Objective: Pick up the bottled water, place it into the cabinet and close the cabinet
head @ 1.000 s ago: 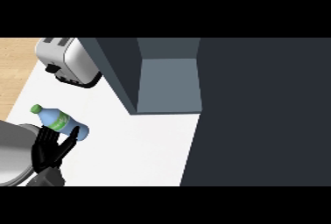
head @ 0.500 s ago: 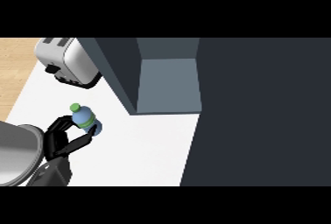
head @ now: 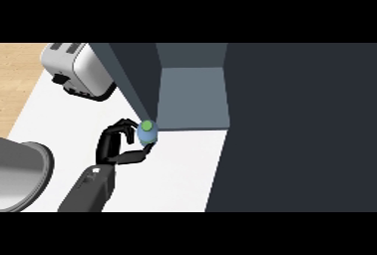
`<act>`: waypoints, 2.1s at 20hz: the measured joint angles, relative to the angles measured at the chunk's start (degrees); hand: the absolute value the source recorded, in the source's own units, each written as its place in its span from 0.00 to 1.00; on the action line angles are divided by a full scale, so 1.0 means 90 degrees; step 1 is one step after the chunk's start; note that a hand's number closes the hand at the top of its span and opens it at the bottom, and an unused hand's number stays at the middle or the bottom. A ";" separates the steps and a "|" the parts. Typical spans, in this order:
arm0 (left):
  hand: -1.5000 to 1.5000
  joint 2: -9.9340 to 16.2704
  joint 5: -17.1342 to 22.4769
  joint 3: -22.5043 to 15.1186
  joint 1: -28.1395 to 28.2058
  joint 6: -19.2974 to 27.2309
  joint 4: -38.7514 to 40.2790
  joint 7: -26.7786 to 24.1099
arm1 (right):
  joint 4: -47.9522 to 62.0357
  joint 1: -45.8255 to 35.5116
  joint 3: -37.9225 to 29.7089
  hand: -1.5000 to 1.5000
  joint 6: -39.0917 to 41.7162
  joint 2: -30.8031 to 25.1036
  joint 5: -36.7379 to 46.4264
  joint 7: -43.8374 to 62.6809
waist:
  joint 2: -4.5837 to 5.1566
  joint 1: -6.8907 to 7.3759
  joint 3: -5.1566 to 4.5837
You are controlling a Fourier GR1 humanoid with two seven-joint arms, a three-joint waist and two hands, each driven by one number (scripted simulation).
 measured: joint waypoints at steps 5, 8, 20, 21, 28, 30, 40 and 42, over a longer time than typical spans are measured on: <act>1.00 -0.0284 0.0251 -0.0463 0.0008 -0.0343 -0.0446 0.0336 | -0.0022 0.0076 0.0080 0.00 -0.0127 -0.0019 0.0010 -0.0029 | -0.0011 0.0061 0.0002; 1.00 -0.0321 0.0735 -0.0938 0.0127 -0.0382 -0.0835 0.0687 | -0.0013 -0.0010 0.0098 0.00 -0.0196 -0.0013 0.0020 0.0061 | -0.0018 0.0082 0.0003; 1.00 -0.0171 0.2404 -0.2312 0.0668 0.0624 -0.2284 0.2294 | -0.0003 0.0077 0.0043 0.00 -0.0248 -0.0195 -0.0063 -0.0148 | 0.0012 0.0092 -0.0002; 1.00 -0.0149 0.2463 -0.2357 0.0683 0.0757 -0.2362 0.2428 | -0.0001 0.0077 0.0045 0.00 -0.0257 -0.0204 -0.0071 -0.0148 | 0.0011 0.0089 -0.0002; 1.00 0.0037 0.2551 -0.2614 0.0720 0.1685 -0.2695 0.2993 | 0.0022 0.0062 0.0026 0.00 -0.0228 -0.0278 -0.0147 -0.0251 | 0.0011 0.0042 0.0015; 1.00 0.0102 0.2567 -0.2639 0.0666 0.1926 -0.2744 0.3158 | 0.0017 0.0111 0.0037 0.00 -0.0231 -0.0300 -0.0166 -0.0303 | 0.0008 -0.0002 0.0020; 1.00 0.0144 0.2723 -0.2777 0.0555 0.2859 -0.2846 0.3630 | 0.0026 0.0192 0.0049 0.00 -0.0180 -0.0377 -0.0300 -0.0504 | 0.0015 -0.0117 0.0043; 1.00 0.0114 0.2735 -0.2795 0.0546 0.3070 -0.2873 0.3707 | 0.0032 0.0209 0.0052 0.00 -0.0172 -0.0388 -0.0315 -0.0529 | 0.0013 -0.0116 0.0044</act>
